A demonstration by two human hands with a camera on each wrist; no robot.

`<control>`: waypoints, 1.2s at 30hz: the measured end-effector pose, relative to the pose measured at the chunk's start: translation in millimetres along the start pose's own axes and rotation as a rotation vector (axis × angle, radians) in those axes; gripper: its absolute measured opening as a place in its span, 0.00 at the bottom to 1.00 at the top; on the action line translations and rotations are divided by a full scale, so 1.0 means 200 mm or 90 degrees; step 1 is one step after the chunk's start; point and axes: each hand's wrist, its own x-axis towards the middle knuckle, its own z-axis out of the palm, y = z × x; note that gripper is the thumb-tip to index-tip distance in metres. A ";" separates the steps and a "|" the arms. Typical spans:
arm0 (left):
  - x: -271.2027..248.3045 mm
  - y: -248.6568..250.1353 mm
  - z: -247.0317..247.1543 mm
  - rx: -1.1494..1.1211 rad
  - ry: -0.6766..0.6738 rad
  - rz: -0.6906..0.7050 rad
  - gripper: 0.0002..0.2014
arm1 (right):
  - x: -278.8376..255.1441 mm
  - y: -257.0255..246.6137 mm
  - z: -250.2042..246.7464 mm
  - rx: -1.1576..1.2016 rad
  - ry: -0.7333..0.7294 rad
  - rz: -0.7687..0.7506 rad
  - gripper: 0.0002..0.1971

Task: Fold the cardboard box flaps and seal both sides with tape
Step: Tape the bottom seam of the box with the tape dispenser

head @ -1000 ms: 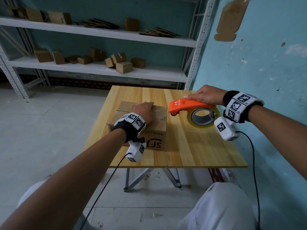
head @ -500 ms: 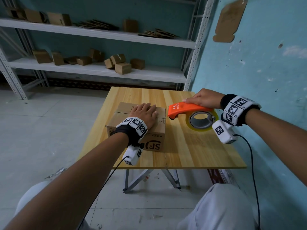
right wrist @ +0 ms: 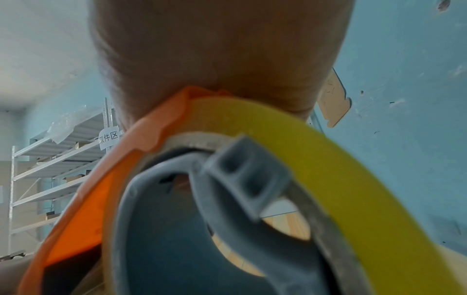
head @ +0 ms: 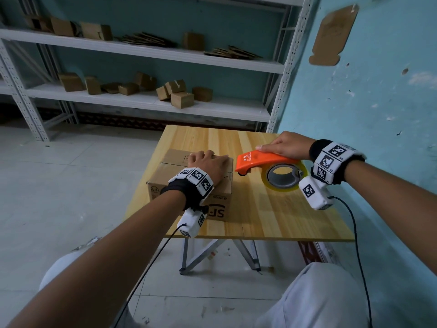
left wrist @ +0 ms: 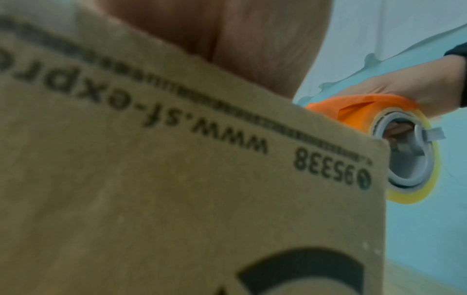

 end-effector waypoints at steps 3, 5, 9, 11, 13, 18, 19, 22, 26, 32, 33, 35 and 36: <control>0.01 0.02 0.00 0.003 -0.012 0.042 0.28 | -0.01 0.00 0.01 0.005 0.004 0.002 0.31; 0.02 0.01 0.01 0.013 -0.008 0.068 0.29 | -0.01 0.00 0.01 0.007 0.005 0.002 0.31; 0.02 0.00 0.03 -0.048 0.008 0.072 0.24 | 0.00 0.01 0.02 0.012 0.002 -0.001 0.32; 0.02 -0.01 0.04 -0.053 -0.004 0.069 0.25 | 0.00 0.02 0.02 0.014 0.002 -0.002 0.32; 0.05 -0.02 0.07 -0.020 -0.025 0.080 0.26 | 0.01 0.02 0.02 0.011 0.002 -0.002 0.33; 0.05 -0.01 0.08 0.021 0.005 0.090 0.26 | 0.01 0.03 0.03 0.005 0.004 0.002 0.33; 0.04 0.00 0.07 0.017 0.010 0.072 0.26 | 0.01 0.03 0.04 0.002 0.002 0.001 0.33; 0.07 0.01 0.06 0.049 -0.004 0.099 0.25 | 0.01 0.04 0.04 0.002 0.001 0.003 0.33; 0.08 0.03 0.08 0.049 0.002 0.074 0.26 | 0.01 0.04 0.05 0.013 -0.002 0.010 0.33; 0.06 0.03 0.12 0.016 0.048 0.085 0.24 | 0.02 0.07 0.07 0.029 -0.007 0.005 0.34; 0.06 0.03 0.11 0.012 0.040 0.080 0.25 | 0.02 0.08 0.07 0.031 -0.007 0.006 0.34; 0.05 0.05 0.10 -0.002 0.025 0.070 0.25 | 0.01 0.09 0.08 0.038 -0.002 0.010 0.32; 0.05 0.05 0.09 -0.010 0.019 0.064 0.25 | 0.01 0.09 0.08 0.041 -0.001 0.012 0.32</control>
